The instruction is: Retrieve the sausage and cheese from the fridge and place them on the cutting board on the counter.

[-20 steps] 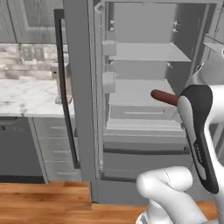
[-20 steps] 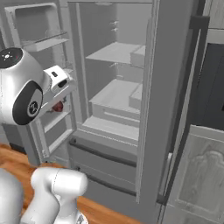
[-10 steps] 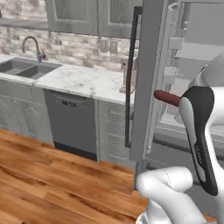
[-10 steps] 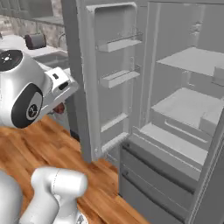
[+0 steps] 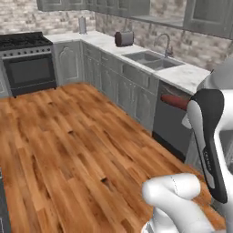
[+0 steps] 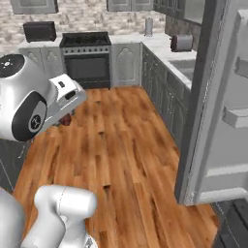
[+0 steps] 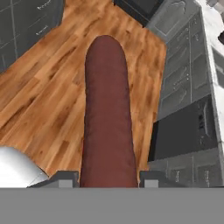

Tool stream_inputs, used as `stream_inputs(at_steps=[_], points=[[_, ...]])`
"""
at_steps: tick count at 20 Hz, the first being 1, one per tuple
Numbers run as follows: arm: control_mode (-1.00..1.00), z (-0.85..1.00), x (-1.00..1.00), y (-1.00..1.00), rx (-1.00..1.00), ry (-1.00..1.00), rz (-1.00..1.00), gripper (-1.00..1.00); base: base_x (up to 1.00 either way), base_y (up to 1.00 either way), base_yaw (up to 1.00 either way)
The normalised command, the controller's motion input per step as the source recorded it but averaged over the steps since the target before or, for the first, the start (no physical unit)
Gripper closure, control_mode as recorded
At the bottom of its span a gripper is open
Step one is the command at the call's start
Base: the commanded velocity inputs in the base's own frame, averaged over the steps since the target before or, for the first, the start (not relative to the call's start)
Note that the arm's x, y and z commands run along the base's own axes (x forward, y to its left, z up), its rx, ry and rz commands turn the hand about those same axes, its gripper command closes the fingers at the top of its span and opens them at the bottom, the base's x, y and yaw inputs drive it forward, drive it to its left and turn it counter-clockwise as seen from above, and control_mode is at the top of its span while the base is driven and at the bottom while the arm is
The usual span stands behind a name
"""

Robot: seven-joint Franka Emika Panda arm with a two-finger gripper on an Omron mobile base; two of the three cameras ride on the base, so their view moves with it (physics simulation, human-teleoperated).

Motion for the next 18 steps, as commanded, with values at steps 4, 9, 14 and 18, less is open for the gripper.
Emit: stream_inputs(at_steps=[4, 9, 14, 18], points=[[1.00, 0.00, 0.00, 0.00, 0.00, 0.00, 0.00, 1.00, 0.36, 0.77, 0.67], [1.00, 0.00, 0.00, 0.00, 0.00, 0.00, 0.00, 1.00, 1.00, 0.80, 0.16], [1.00, 0.00, 0.00, 0.00, 0.00, 0.00, 0.00, 1.00, 1.00, 0.59, 0.00], [1.00, 0.00, 0.00, 0.00, 0.00, 0.00, 0.00, 1.00, 1.00, 0.37, 0.13]])
